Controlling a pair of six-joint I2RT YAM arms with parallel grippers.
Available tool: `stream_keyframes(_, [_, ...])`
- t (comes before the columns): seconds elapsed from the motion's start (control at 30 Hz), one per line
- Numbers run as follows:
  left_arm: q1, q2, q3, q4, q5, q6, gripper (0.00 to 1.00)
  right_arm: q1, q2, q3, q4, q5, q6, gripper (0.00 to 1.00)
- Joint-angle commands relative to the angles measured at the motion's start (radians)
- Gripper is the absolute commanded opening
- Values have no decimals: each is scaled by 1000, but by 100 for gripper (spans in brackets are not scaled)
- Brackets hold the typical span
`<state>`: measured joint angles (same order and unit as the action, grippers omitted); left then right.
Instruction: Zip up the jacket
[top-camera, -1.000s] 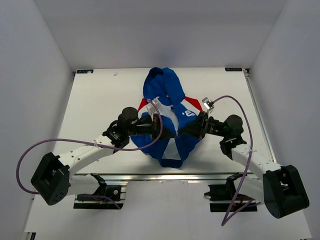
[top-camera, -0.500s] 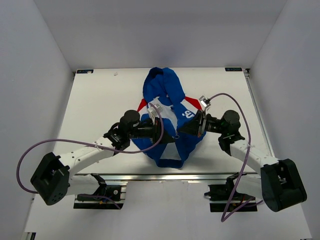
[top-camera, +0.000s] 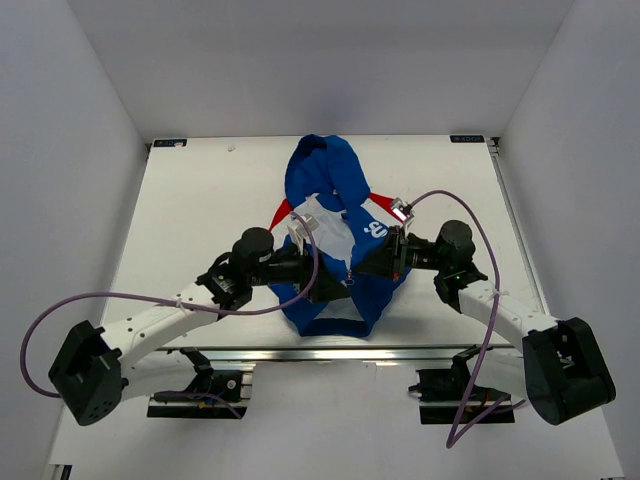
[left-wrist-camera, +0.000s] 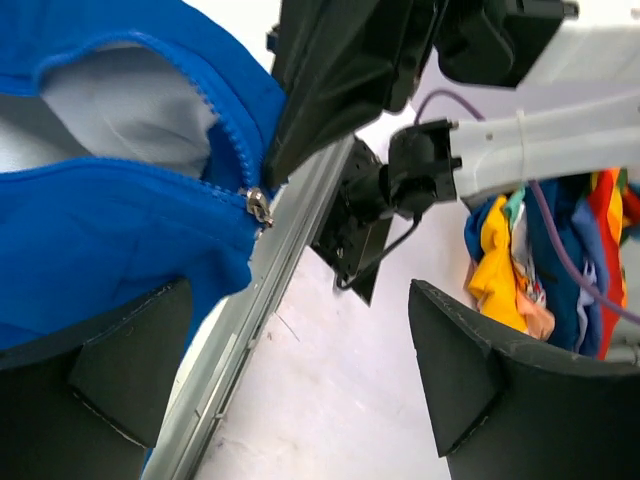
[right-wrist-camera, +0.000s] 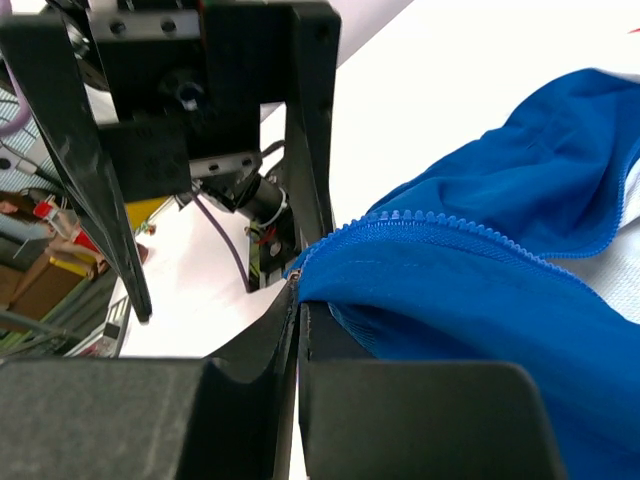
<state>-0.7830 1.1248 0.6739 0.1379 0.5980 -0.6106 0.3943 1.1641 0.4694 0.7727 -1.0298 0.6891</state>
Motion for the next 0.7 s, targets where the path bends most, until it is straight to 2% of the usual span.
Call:
stream_keyframes(0.0, [1,-51,-20,-49,-96,-34,98,8,-12,17,-10,-30,-40,0])
stream_keyframes(0.27, [34,-23,-36,-20,-106,-90,98,9,-20,15,-13,-24,-45,0])
stream_keyframes(0.47, [73,59,6,81,5,-97,98,11,-23,12,-9,-23,-42,0])
stream_keyframes(0.67, [103,135,4,225,137,-139,78,12,-14,12,-12,-16,-45,0])
